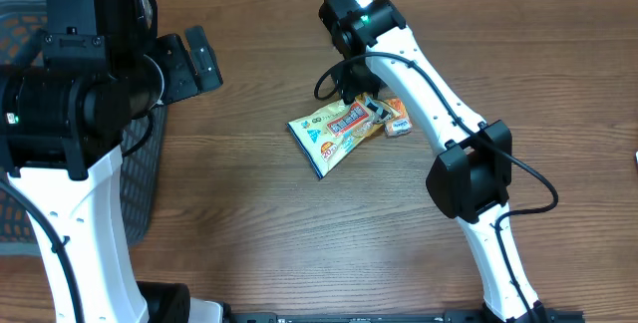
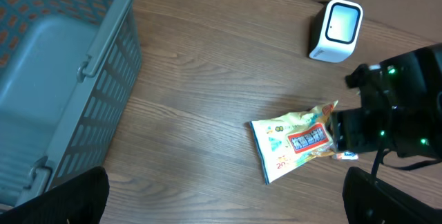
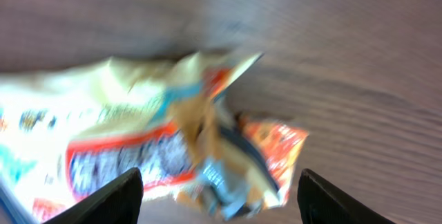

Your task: Scan the item barcode

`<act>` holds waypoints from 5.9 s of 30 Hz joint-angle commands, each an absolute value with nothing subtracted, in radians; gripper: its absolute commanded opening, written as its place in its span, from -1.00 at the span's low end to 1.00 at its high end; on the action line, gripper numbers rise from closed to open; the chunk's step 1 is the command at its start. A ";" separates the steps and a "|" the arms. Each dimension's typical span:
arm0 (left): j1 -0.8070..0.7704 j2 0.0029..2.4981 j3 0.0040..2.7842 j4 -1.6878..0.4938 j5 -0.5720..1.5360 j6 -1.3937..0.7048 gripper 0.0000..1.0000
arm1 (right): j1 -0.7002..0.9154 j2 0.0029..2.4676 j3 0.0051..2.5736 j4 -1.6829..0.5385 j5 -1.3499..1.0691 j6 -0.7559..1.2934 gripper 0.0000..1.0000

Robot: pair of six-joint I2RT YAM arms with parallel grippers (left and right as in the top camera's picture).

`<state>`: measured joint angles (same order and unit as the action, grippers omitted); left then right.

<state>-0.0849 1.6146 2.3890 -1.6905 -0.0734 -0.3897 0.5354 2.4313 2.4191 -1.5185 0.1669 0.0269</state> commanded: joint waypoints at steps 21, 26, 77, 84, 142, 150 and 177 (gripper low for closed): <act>-0.084 1.616 2.391 -1.689 -0.086 -0.381 1.00 | 0.604 2.440 2.263 -1.332 -0.024 0.766 1.00; -0.084 1.616 2.391 -1.689 -0.086 -0.381 1.00 | 0.583 2.440 2.264 -1.291 -0.268 0.781 0.75; -0.084 1.616 2.391 -1.689 -0.085 -0.381 1.00 | 0.397 2.383 2.294 -1.573 -0.970 -0.224 -0.74; -0.084 1.616 2.391 -1.689 -0.085 -0.381 1.00 | 0.337 2.383 2.243 -1.655 -1.034 -0.337 -0.49; -0.084 1.616 2.391 -1.689 -0.086 -0.381 1.00 | 1.106 2.334 2.004 -1.420 0.533 0.440 0.60; -0.084 1.616 2.391 -1.689 -0.086 -0.381 1.00 | 1.086 2.334 1.822 -1.310 0.567 0.437 0.64; -0.084 1.616 2.391 -1.689 -0.085 -0.381 1.00 | 0.895 2.332 1.950 -1.196 0.564 0.118 0.61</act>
